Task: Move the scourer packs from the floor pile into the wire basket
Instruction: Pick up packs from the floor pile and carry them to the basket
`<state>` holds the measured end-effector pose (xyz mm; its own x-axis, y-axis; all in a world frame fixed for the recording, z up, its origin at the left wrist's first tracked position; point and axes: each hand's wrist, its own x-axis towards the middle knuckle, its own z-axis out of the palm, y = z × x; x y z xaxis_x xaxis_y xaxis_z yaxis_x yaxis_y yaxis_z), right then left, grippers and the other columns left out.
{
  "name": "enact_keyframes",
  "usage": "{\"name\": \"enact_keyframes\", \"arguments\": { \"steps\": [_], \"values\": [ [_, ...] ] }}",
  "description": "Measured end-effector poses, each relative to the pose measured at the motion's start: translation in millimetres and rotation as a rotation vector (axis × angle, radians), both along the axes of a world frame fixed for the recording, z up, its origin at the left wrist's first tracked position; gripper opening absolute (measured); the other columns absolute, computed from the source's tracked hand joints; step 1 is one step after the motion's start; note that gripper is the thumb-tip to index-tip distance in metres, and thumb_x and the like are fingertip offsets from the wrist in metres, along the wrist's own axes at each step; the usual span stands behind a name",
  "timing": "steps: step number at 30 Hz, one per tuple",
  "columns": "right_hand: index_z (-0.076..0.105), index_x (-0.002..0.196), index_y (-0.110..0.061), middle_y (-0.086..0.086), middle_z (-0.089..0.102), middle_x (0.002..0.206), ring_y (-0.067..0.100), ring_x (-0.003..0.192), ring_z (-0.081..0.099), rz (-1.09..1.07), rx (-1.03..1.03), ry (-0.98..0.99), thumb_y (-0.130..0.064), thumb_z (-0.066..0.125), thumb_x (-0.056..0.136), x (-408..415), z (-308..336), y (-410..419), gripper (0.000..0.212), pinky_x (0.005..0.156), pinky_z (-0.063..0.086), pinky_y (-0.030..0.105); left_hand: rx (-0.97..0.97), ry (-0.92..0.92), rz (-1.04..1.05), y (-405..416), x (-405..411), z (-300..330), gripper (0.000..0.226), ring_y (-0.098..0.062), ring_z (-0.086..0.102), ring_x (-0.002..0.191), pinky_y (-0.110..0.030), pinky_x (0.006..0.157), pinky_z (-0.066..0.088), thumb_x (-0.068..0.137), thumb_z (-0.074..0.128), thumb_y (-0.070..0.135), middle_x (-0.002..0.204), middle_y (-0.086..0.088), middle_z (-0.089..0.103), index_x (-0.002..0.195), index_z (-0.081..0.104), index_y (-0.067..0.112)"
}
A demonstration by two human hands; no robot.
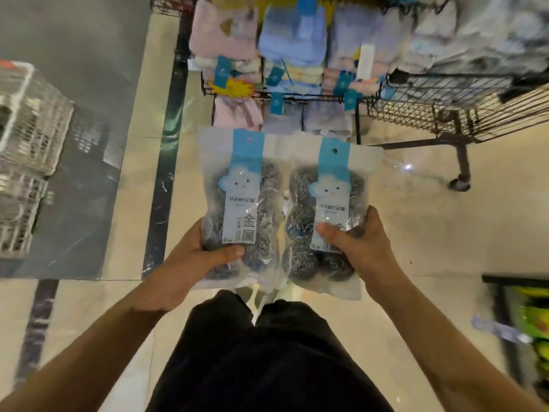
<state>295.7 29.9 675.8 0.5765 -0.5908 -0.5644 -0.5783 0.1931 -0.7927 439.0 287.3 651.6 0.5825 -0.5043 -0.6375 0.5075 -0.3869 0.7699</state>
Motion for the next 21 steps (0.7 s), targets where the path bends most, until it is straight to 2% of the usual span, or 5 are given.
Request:
{"name": "enact_keyframes", "arguments": {
  "steps": [4, 7, 14, 17, 21],
  "values": [
    [0.055, 0.124, -0.024, -0.005, 0.079, 0.115, 0.013, 0.102, 0.077, -0.035, 0.001, 0.018, -0.026, 0.097, 0.071, -31, 11, -14, 0.067, 0.088, 0.065, 0.043, -0.015, -0.026, -0.005, -23, -20, 19, 0.062, -0.012, 0.077, 0.101, -0.024, 0.071, 0.064, 0.080, 0.084, -0.005, 0.115, 0.009, 0.080, 0.131, 0.061, 0.022],
    [0.054, 0.122, -0.022, -0.004, 0.081, 0.111, 0.010, 0.095, 0.079, -0.058, 0.026, -0.014, -0.015, 0.095, 0.074, -37, 24, -32, 0.063, 0.077, 0.066, 0.029, -0.030, 0.014, -0.005, -42, -16, 26, 0.052, -0.006, 0.078, 0.087, -0.021, 0.063, 0.062, 0.085, 0.075, -0.009, 0.106, 0.011, 0.082, 0.124, 0.063, 0.023],
    [0.053, 0.123, -0.026, -0.016, 0.081, 0.103, 0.010, 0.091, 0.080, -0.203, 0.008, -0.019, -0.015, 0.092, 0.077, -23, 52, -81, 0.060, 0.067, 0.064, 0.026, -0.155, 0.068, -0.169, -107, 45, 30, 0.091, -0.013, 0.077, 0.107, -0.020, 0.073, 0.062, 0.048, 0.104, 0.031, 0.118, 0.007, 0.080, 0.129, 0.062, 0.029],
    [0.054, 0.121, -0.030, -0.015, 0.081, 0.100, 0.010, 0.086, 0.080, -0.317, 0.007, 0.014, -0.019, 0.093, 0.075, -25, 66, -93, 0.061, 0.063, 0.064, 0.029, -0.147, 0.078, -0.272, -154, 71, 33, 0.115, -0.010, 0.077, 0.104, -0.029, 0.086, 0.063, 0.021, 0.105, 0.050, 0.116, 0.011, 0.080, 0.127, 0.062, 0.034],
    [0.055, 0.118, -0.030, -0.014, 0.081, 0.097, 0.003, 0.084, 0.078, -0.435, -0.037, 0.021, -0.016, 0.093, 0.076, -34, 82, -117, 0.058, 0.065, 0.062, 0.025, -0.146, 0.131, -0.420, -225, 85, 41, 0.093, -0.022, 0.077, 0.106, -0.044, 0.082, 0.066, 0.048, 0.104, 0.029, 0.120, 0.005, 0.079, 0.131, 0.060, 0.033]
  ]
}}
